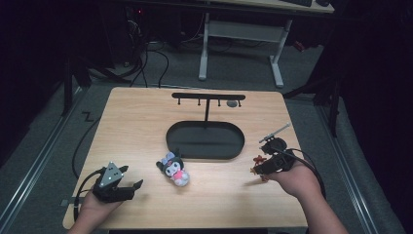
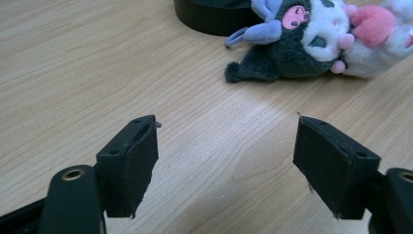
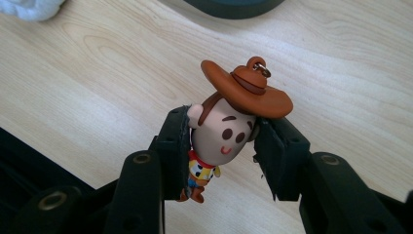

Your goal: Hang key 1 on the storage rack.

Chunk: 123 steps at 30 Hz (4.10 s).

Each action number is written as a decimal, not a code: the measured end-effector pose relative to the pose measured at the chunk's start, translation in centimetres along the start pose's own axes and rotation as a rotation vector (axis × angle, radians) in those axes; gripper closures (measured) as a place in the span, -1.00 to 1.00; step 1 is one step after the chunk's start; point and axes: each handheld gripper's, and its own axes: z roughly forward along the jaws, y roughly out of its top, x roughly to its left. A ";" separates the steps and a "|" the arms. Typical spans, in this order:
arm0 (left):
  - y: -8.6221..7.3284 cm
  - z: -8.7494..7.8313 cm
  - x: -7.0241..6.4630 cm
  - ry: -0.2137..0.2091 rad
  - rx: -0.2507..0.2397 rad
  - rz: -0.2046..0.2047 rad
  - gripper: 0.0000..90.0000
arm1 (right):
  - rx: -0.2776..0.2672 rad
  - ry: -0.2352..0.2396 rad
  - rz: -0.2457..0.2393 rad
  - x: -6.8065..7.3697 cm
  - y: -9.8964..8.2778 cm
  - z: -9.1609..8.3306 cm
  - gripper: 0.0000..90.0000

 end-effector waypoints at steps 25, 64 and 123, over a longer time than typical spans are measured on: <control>0.5 0.5 -0.1 -0.014 -0.015 0.012 -0.44 | 0.012 -0.054 -0.073 1.5 5.7 -5.3 0.29; 0.5 0.6 0.2 -0.019 -0.011 0.007 -0.44 | 0.003 -0.089 -0.015 -0.8 12.1 -4.8 0.29; 0.7 1.0 -0.5 -0.049 0.000 0.034 -0.43 | -0.026 -0.156 0.065 -3.4 17.0 -1.7 0.29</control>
